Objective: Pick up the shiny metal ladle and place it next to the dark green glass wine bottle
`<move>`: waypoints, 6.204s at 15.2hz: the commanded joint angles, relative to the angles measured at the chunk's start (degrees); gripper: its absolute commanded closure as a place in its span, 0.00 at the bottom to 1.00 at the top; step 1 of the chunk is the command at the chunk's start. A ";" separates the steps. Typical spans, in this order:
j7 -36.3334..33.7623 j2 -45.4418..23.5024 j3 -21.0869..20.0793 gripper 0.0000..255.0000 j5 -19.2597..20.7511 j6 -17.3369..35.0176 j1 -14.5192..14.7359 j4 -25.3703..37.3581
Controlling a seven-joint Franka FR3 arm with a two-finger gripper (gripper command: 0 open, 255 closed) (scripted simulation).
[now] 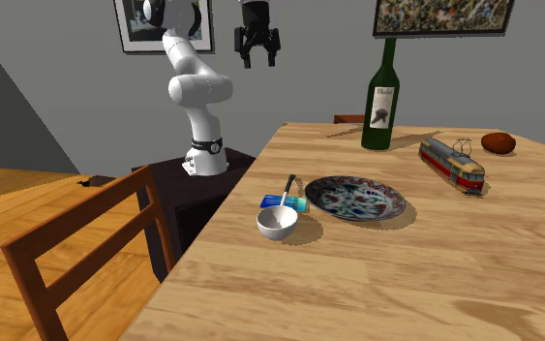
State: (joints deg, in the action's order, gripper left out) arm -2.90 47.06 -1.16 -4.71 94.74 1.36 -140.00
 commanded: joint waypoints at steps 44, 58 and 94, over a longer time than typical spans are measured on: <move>-14.79 -61.68 6.58 0.00 -18.28 59.99 -13.41 19.90; -14.80 -61.67 6.58 1.00 -18.27 59.98 -13.41 19.90; -25.17 -50.21 9.39 1.00 -7.99 37.19 -12.25 32.03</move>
State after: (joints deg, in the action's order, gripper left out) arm -27.63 -3.50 8.26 -13.02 132.86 -10.95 -108.58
